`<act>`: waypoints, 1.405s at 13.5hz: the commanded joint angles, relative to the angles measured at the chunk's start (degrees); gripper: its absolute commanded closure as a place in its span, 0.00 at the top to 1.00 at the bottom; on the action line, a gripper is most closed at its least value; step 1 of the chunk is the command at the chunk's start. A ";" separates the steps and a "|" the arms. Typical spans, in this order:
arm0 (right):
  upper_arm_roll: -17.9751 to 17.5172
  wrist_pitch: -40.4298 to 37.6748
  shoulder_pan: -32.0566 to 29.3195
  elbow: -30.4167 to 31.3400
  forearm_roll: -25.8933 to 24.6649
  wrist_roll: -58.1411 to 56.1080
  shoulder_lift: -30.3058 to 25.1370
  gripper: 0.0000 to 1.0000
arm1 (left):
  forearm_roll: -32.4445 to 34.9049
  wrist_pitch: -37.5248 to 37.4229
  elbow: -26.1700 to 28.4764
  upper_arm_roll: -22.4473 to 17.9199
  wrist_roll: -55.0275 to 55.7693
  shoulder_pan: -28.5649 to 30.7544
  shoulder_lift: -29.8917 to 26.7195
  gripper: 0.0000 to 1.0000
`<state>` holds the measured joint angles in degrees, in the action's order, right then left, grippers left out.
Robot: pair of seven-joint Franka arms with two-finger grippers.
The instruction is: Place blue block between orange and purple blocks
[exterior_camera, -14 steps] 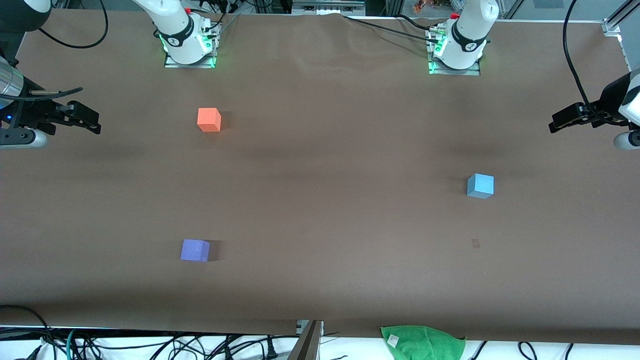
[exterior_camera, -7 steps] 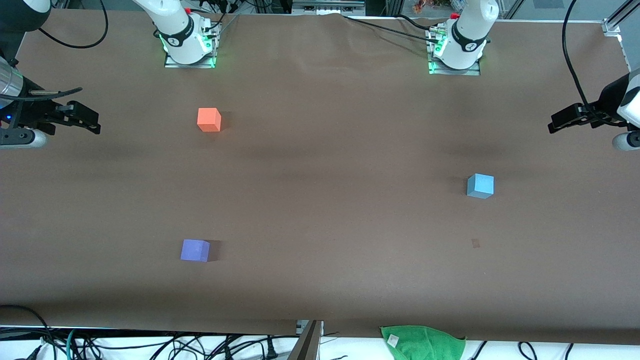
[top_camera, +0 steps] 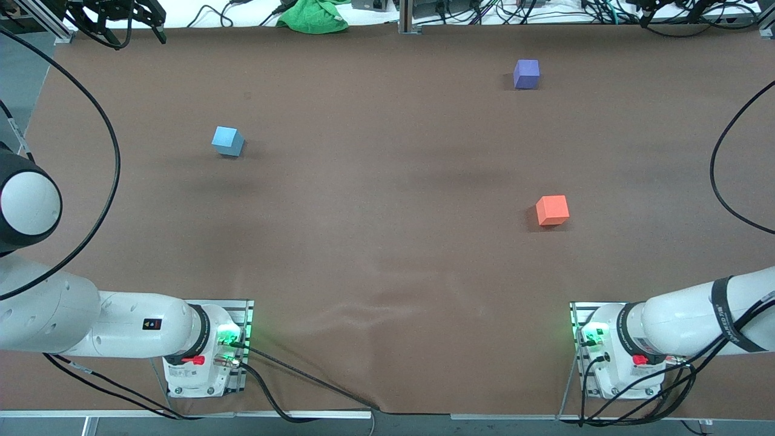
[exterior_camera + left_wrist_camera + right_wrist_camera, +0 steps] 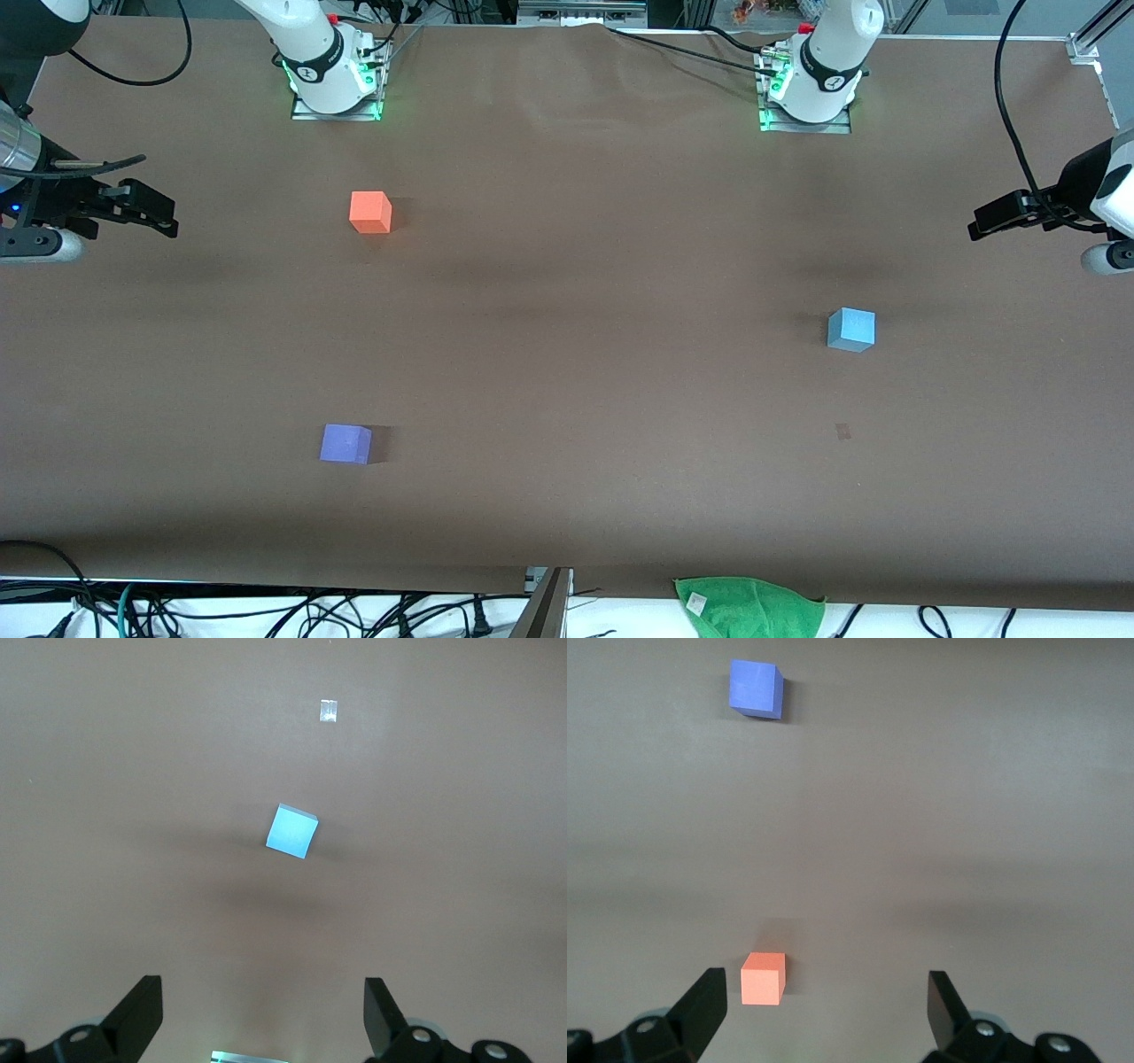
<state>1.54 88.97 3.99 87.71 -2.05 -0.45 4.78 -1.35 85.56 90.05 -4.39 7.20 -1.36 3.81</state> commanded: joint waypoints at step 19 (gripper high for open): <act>-0.22 -0.46 -0.38 -1.32 -0.14 -0.69 0.49 1.00 | -0.93 25.32 12.16 1.31 0.18 -0.57 15.68 1.00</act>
<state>1.54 88.97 3.99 87.68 -2.05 -0.45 4.79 -1.36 104.87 99.98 -3.38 7.74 -1.77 17.21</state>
